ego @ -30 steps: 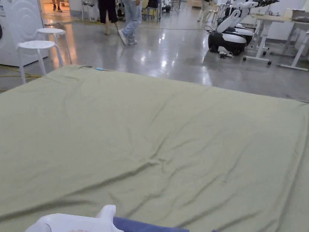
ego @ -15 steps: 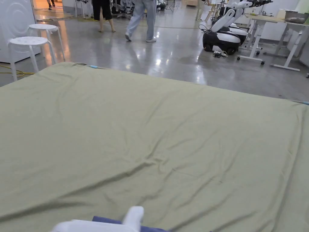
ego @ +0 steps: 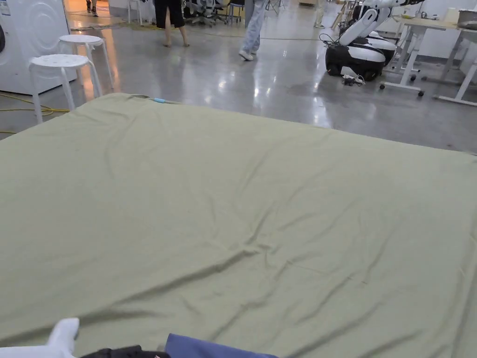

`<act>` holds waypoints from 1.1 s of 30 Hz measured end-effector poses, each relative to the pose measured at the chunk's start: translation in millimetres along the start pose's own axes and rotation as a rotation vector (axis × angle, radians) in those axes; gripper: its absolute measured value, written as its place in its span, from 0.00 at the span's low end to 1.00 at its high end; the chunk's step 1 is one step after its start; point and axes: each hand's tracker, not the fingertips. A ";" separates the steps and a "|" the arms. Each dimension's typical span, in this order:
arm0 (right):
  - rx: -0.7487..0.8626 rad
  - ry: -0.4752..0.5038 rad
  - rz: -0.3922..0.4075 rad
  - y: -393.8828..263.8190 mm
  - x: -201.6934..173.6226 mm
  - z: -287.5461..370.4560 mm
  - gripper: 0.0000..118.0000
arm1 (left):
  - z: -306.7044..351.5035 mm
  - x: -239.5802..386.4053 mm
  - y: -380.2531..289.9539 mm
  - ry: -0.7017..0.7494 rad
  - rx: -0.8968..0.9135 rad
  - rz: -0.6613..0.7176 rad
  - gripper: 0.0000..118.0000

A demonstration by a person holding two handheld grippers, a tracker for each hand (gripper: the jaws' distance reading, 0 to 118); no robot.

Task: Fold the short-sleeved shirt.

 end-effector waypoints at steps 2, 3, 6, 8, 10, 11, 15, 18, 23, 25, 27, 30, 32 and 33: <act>-0.009 0.010 0.000 -0.7 -1.1 -0.5 0.04 | -22.3 -1.1 -1.2 -0.085 -0.016 -0.049 0.77; -0.011 0.013 -0.002 -1.1 -1.7 -0.7 0.04 | -27.3 5.3 -0.3 -0.133 -0.007 -0.087 0.77; -0.011 0.012 -0.009 -1.6 -2.7 -2.2 0.04 | -60.9 3.1 12.3 -0.107 -0.096 -0.082 0.75; -0.007 0.016 -0.019 -1.9 -2.3 -3.1 0.04 | -76.2 5.5 12.7 -0.085 -0.104 -0.048 0.50; -0.007 0.016 -0.025 -2.6 -1.6 -3.1 0.04 | -85.7 -1.5 6.8 -0.060 -0.121 0.091 0.15; -0.008 0.019 -0.025 -2.9 -0.9 -2.6 0.04 | -80.5 -9.2 6.0 -0.151 -0.088 0.170 0.15; -0.007 0.007 -0.039 -3.1 3.4 2.5 0.04 | -56.7 -16.5 -5.1 -0.289 -0.035 0.255 0.14; 0.009 0.001 -0.064 -1.2 8.0 6.7 0.04 | -36.2 -11.5 -19.5 -0.407 0.012 0.326 0.14; 0.022 -0.023 -0.059 1.4 7.7 9.9 0.04 | 31.9 3.4 -13.8 -0.462 0.197 0.234 0.14; 0.022 -0.021 -0.055 2.1 7.4 9.5 0.04 | 63.7 15.8 -11.7 -0.321 0.259 0.154 0.14; 0.020 -0.015 -0.053 1.8 6.8 7.8 0.04 | 91.5 17.9 -9.6 -0.154 0.299 0.112 0.14; 0.012 0.000 -0.049 1.2 6.1 3.0 0.04 | 108.3 30.4 -7.7 0.132 0.320 0.095 0.14; -0.002 0.009 -0.045 1.4 5.4 -1.1 0.04 | 96.0 43.4 -9.2 0.199 0.284 0.082 0.14; -0.007 0.010 -0.042 1.4 4.8 -2.1 0.04 | 86.5 50.9 -10.3 0.206 0.271 0.074 0.14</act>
